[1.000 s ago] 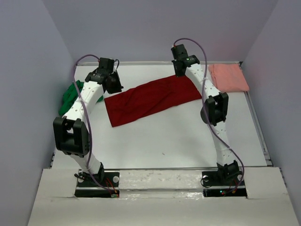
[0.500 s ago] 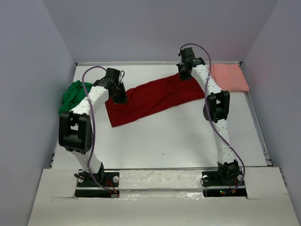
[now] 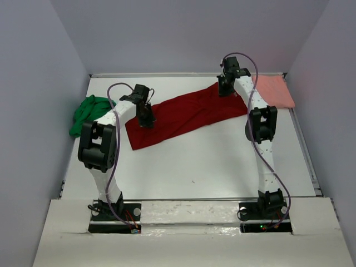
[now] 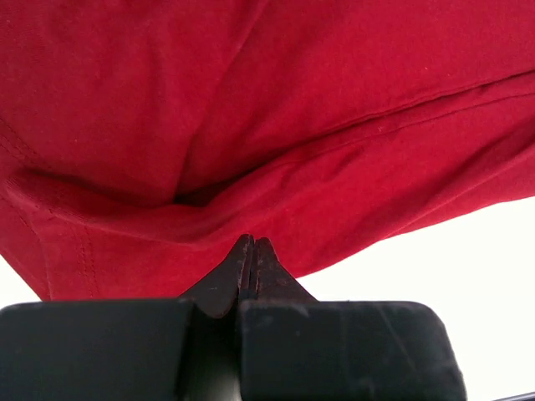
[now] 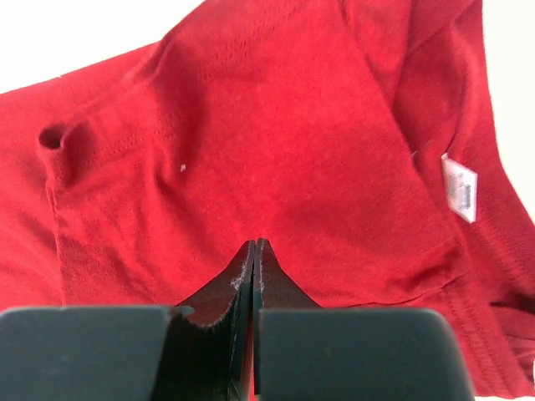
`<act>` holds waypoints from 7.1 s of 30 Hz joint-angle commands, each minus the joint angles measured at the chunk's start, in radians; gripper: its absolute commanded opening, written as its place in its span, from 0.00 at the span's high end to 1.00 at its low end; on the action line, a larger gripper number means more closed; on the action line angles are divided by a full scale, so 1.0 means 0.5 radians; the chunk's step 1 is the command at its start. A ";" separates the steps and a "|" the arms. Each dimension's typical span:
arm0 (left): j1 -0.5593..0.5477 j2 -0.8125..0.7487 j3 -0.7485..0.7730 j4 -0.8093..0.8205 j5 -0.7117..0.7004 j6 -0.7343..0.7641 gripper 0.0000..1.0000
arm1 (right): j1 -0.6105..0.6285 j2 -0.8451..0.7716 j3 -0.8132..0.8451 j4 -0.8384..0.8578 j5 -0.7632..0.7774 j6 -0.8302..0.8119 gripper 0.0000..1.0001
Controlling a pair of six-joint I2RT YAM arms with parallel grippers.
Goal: Fold and stack the t-shirts
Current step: Fold the tshirt
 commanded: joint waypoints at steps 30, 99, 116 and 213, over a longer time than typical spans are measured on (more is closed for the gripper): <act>-0.125 0.310 -0.002 -0.103 0.021 -0.140 1.00 | 0.016 -0.110 -0.416 -0.038 -0.064 0.068 1.00; -0.951 -0.236 0.470 -0.511 -0.577 -0.260 1.00 | 0.236 -0.395 0.038 0.205 -0.006 -0.276 0.48; -0.478 -0.267 -0.115 -0.100 0.073 0.032 1.00 | 0.273 -0.932 -1.177 0.254 -0.003 0.111 1.00; -0.607 -0.172 -0.100 -0.050 0.134 -0.128 1.00 | 0.227 -0.536 -0.570 0.042 0.337 -0.085 0.73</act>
